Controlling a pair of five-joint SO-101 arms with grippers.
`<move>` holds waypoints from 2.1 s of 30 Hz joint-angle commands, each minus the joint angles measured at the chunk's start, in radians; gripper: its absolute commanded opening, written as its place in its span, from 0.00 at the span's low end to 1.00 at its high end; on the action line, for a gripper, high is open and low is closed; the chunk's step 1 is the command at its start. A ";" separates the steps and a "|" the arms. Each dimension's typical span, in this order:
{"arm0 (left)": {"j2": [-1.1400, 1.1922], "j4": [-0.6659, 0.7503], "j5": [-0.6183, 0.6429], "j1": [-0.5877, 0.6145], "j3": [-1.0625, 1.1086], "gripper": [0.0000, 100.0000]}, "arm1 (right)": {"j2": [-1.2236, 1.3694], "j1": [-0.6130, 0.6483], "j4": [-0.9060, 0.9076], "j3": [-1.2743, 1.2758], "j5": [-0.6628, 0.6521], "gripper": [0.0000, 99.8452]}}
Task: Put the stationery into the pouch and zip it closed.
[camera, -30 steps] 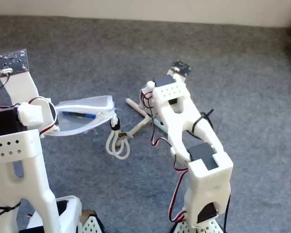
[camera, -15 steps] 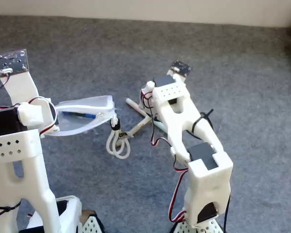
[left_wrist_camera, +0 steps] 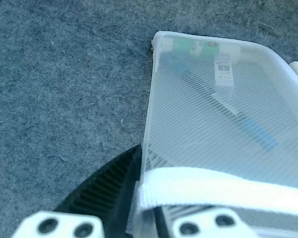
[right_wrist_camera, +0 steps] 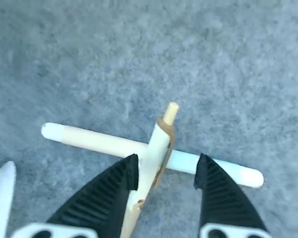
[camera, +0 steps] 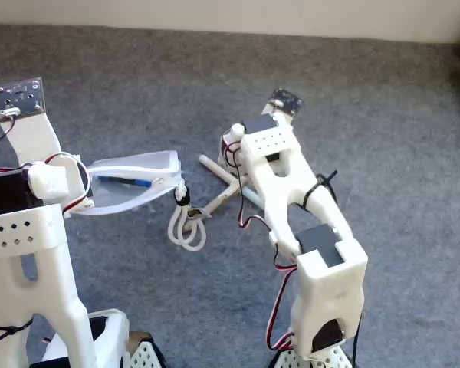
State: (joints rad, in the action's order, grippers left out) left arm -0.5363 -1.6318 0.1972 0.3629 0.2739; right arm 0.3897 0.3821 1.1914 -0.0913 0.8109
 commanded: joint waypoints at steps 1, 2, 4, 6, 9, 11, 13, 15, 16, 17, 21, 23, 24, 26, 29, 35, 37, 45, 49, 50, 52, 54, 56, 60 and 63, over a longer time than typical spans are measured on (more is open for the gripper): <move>0.008 0.020 0.003 0.019 0.001 0.01 | 0.038 0.008 -0.022 -0.061 0.003 0.18; 0.008 0.020 0.003 0.019 0.001 0.01 | 0.053 0.008 -0.015 -0.064 0.003 0.18; 0.008 0.020 0.003 0.019 0.001 0.01 | 0.065 0.008 0.010 -0.093 0.005 0.18; 0.008 0.020 0.003 0.019 0.001 0.01 | 0.065 0.007 0.044 -0.116 0.009 0.16; 0.008 0.020 0.003 0.019 0.002 0.01 | 0.064 0.002 0.061 -0.133 0.003 0.07; 0.008 0.020 0.003 0.019 0.002 0.01 | 0.064 0.002 0.062 -0.134 0.002 0.03; 0.008 0.020 0.003 0.019 0.002 0.01 | 0.061 0.002 0.067 -0.139 0.002 0.01; 0.008 0.020 0.003 0.019 0.002 0.01 | 0.061 0.002 0.067 -0.139 0.002 0.01; 0.008 0.020 0.003 0.019 0.002 0.01 | 0.061 0.002 0.067 -0.139 0.002 0.01; 0.008 0.020 0.003 0.019 0.002 0.01 | 0.061 0.002 0.067 -0.139 0.002 0.01; 0.008 0.020 0.003 0.019 0.002 0.01 | 0.027 0.002 0.108 -0.154 0.002 0.01; 0.008 0.020 0.003 0.019 0.002 0.01 | -0.021 0.001 0.133 -0.165 0.000 0.01; 0.008 0.020 0.003 0.019 0.002 0.01 | -0.042 -0.005 0.142 -0.166 -0.006 0.01; 0.008 0.020 0.003 0.019 0.002 0.01 | -0.087 -0.016 0.145 -0.168 -0.063 0.01; 0.008 0.020 0.003 0.019 0.002 0.01 | -0.143 -0.028 0.150 -0.168 -0.137 0.01; 0.008 0.020 0.003 0.019 0.002 0.01 | -0.251 -0.035 0.186 -0.148 -0.212 0.01; 0.008 0.020 0.003 0.019 0.002 0.01 | -0.291 -0.030 0.202 -0.139 -0.247 0.01; 0.008 0.020 0.003 0.019 0.002 0.01 | -0.532 -0.030 0.216 -0.035 -0.344 0.01; 0.008 0.020 0.005 0.019 0.002 0.01 | -0.664 -0.030 0.213 0.019 -0.377 0.01; 0.008 0.020 0.005 0.019 0.002 0.01 | -0.694 -0.030 0.213 0.028 -0.384 0.01; 0.008 0.018 0.005 0.019 0.002 0.01 | -0.748 -0.028 0.213 0.044 -0.391 0.01; 0.008 0.018 0.005 0.019 0.002 0.01 | -0.797 -0.028 0.213 0.053 -0.405 0.01; 0.008 0.018 0.005 0.019 0.002 0.01 | -0.845 -0.028 0.213 0.059 -0.423 0.01; 0.008 0.018 0.006 0.019 0.002 0.01 | -0.954 -0.028 0.213 0.082 -0.465 0.01; 0.008 0.018 0.006 0.019 0.002 0.01 | -1.040 -0.028 0.193 0.108 -0.493 0.01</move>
State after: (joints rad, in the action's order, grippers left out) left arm -0.5363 -1.6318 0.1972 0.3629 0.2739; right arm -0.5478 0.3575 1.4062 0.0146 0.3521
